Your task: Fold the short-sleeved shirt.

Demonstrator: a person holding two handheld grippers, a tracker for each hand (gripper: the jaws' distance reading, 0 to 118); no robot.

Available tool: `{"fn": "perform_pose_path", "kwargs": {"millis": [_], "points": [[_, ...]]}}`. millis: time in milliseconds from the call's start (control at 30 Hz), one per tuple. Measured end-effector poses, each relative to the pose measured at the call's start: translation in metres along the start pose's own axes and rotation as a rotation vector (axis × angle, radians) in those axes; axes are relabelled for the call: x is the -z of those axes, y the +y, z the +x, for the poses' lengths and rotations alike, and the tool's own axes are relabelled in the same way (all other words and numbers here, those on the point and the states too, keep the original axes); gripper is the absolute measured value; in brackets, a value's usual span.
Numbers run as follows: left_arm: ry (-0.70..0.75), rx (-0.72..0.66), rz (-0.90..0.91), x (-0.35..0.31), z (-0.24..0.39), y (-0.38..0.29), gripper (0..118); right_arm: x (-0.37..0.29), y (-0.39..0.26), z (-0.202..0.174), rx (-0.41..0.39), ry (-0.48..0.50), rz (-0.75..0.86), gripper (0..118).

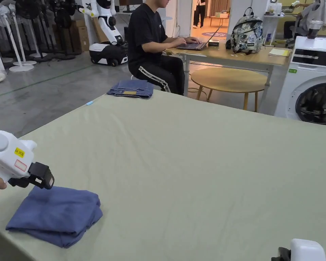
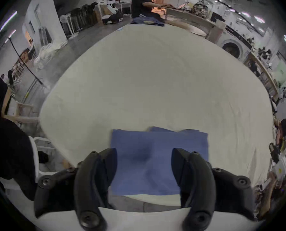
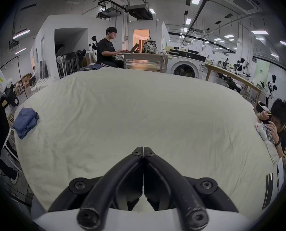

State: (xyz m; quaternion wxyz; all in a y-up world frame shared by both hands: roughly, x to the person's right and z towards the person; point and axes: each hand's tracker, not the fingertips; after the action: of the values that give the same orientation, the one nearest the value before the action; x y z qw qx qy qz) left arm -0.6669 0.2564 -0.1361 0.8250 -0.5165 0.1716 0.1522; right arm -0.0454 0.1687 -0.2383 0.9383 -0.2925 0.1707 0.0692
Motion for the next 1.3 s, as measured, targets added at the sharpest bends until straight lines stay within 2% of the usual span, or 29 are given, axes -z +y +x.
{"fn": "perform_pose_path", "kwargs": {"millis": [167, 233, 400, 500, 567, 700, 833, 933, 1133, 1300], "points": [[-0.153, 0.063, 0.110, 0.013, 0.047, -0.020, 37, -0.004, -0.001, 0.009, 0.018, -0.003, 0.003, 0], [-0.225, 0.078, 0.162, 0.019, 0.067, -0.025, 18, -0.007, -0.001, 0.014, 0.020, -0.013, 0.010, 0], [-0.281, 0.164, 0.266, 0.021, 0.144, -0.041, 4, -0.010, -0.001, 0.034, 0.042, -0.043, 0.023, 0], [-0.284, 0.223, 0.327, 0.025, 0.190, -0.051, 0, -0.012, -0.002, 0.047, 0.063, -0.060, 0.033, 0], [-0.280, 0.217, 0.428, 0.025, 0.215, -0.059, 0, -0.019, 0.000, 0.055, 0.077, -0.079, 0.044, 0], [-0.270, 0.236, 0.521, 0.025, 0.279, -0.085, 0, -0.027, 0.004, 0.075, 0.113, -0.112, 0.071, 0], [-0.261, 0.313, 0.645, 0.023, 0.339, -0.111, 0, -0.036, 0.010, 0.093, 0.146, -0.143, 0.120, 0], [-0.284, 0.284, 0.753, 0.014, 0.380, -0.132, 0, -0.041, 0.015, 0.103, 0.165, -0.167, 0.172, 0], [-0.205, 0.299, 1.023, -0.008, 0.433, -0.153, 0, -0.047, 0.019, 0.109, 0.141, -0.221, 0.293, 0], [-0.181, 0.319, 1.019, -0.009, 0.447, -0.151, 0, -0.054, 0.018, 0.109, 0.153, -0.233, 0.368, 0]]}}
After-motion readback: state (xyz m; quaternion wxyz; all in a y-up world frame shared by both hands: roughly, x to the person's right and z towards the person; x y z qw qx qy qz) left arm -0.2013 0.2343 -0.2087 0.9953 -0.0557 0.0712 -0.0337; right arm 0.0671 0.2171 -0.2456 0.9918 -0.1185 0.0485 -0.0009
